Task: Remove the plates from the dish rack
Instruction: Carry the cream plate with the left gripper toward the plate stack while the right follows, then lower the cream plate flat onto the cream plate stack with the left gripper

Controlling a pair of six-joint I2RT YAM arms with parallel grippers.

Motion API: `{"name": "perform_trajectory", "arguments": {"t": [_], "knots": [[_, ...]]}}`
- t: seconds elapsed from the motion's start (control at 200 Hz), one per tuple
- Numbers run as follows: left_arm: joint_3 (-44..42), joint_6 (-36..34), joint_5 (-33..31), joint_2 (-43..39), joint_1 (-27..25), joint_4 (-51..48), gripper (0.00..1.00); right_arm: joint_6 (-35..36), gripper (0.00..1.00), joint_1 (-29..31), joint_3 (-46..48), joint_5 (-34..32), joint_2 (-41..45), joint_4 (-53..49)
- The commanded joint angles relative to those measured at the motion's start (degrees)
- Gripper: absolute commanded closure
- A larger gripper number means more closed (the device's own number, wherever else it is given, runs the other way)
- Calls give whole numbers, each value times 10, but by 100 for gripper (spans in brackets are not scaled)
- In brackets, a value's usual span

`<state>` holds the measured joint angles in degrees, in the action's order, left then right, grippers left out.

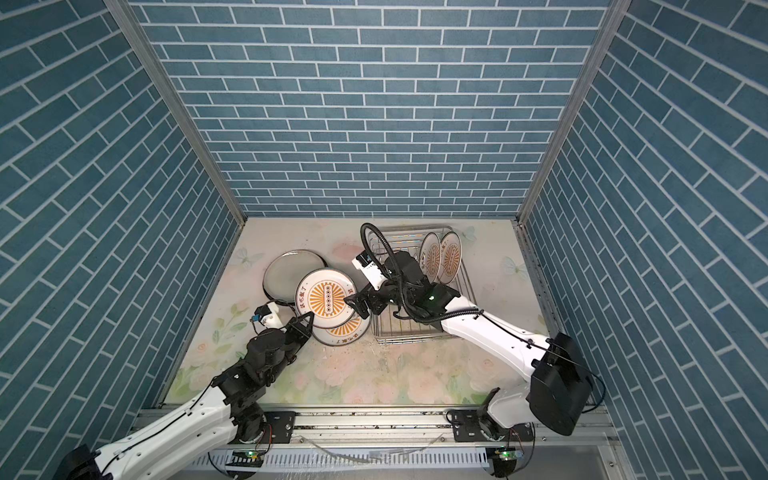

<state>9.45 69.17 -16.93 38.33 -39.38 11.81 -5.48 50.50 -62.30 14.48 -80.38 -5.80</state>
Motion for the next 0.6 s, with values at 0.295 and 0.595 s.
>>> {"name": "perform_trajectory", "arguments": {"t": [0.295,0.595], "knots": [[3,59,17,60,10,20,100,34,3,12,-43,-46,-43,-31],[12,93,53,93,15,2,100,69,4,39,-71,-56,-90,-53]]}}
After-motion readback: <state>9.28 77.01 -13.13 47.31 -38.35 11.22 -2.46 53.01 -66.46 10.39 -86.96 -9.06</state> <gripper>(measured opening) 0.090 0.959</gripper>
